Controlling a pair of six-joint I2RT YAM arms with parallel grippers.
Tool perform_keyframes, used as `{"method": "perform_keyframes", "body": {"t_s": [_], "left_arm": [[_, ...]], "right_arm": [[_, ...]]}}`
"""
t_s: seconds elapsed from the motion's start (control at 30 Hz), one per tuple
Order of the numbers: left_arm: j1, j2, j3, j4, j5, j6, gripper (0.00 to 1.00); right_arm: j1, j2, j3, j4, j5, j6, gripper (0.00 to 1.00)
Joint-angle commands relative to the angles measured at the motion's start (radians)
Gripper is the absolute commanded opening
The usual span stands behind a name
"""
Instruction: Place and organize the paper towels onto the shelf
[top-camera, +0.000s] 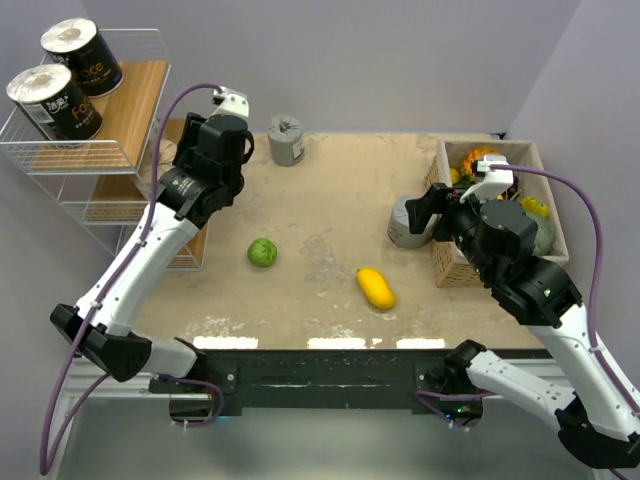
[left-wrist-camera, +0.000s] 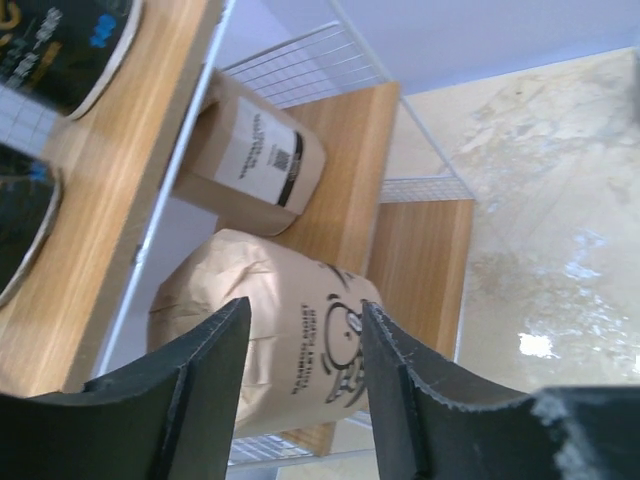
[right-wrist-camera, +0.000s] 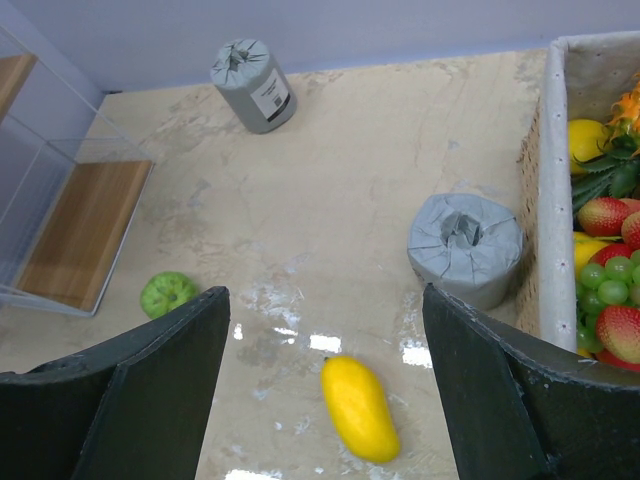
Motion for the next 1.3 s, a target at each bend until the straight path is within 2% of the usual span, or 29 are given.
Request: {"method": "perform_keyframes", "body": {"t_s": [0.0,0.2,0.37,0.67,0.9,1.13,1.27], "left_arm": [[-0.028,0.016,0.022,-0.002,0.082,-0.024,0.48],[-0.031,0.035,-0.053,-0.023,0.069,-0.067,0.39],[-0.008,0.052,-0.102,-0.057,-0.002,-0.111,0.38],[0.108,0.057,-0.15,-0.022,-0.124,-0.11,0.38],[0.18,0.057,-0.188,0.017,-0.149,-0.093,0.38],[0.191,0.039,-0.2,0.058,-0.158,-0.064,0.39],[0.193,0.048,-0.186,0.023,-0.149,-0.074,0.41]], "right_arm": [[-0.001,-0.006,0.026,0.002,0.01,-0.012,0.82],[-0.003,-0.007,0.026,0.003,0.013,-0.016,0.82],[-0.003,-0.001,0.031,0.006,0.004,-0.018,0.82],[-0.003,0.025,0.049,0.005,-0.023,-0.022,0.82],[-0.003,0.089,0.103,-0.015,-0.054,-0.042,0.82],[-0.003,0.118,0.115,0.002,-0.066,-0.039,0.82],[-0.003,0.131,0.109,0.002,-0.094,-0.019,0.82]]}}
